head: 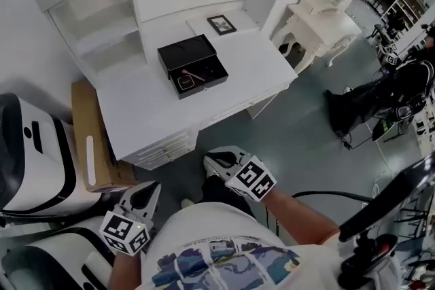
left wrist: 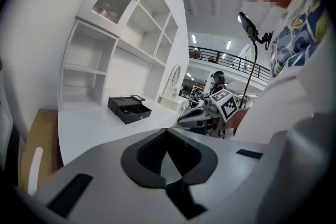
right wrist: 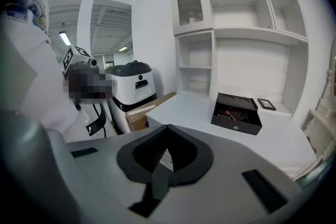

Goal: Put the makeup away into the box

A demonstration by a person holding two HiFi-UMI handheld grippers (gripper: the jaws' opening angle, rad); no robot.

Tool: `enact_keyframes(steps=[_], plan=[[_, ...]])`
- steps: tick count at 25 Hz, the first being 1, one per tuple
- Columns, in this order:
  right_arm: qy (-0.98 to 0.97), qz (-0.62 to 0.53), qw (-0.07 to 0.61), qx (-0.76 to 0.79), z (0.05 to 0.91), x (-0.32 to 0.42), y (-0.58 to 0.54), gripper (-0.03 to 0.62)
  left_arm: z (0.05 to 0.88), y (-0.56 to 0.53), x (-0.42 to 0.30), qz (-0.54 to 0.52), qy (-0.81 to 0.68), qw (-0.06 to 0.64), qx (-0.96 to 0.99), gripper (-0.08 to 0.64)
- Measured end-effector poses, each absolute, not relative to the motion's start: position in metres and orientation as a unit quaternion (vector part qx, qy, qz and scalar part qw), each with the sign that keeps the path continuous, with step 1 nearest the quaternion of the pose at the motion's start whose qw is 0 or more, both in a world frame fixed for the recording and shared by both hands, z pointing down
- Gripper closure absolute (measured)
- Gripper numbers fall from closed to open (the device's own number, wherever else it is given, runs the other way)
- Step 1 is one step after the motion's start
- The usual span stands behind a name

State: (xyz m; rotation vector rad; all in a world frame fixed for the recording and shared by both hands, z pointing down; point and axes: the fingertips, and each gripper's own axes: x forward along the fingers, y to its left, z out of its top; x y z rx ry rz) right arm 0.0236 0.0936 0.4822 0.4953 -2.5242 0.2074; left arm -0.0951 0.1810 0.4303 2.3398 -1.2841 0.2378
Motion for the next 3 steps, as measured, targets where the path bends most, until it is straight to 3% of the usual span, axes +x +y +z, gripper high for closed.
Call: enact_keyframes(steps=[3], plan=[[-0.938, 0.077, 0.281, 0.187, 0.4899, 0.0248, 0.0802, 0.568, 0.4385, 0.1762, -0.0997, 0.085, -0.473, 0.236, 0.844, 0.546]])
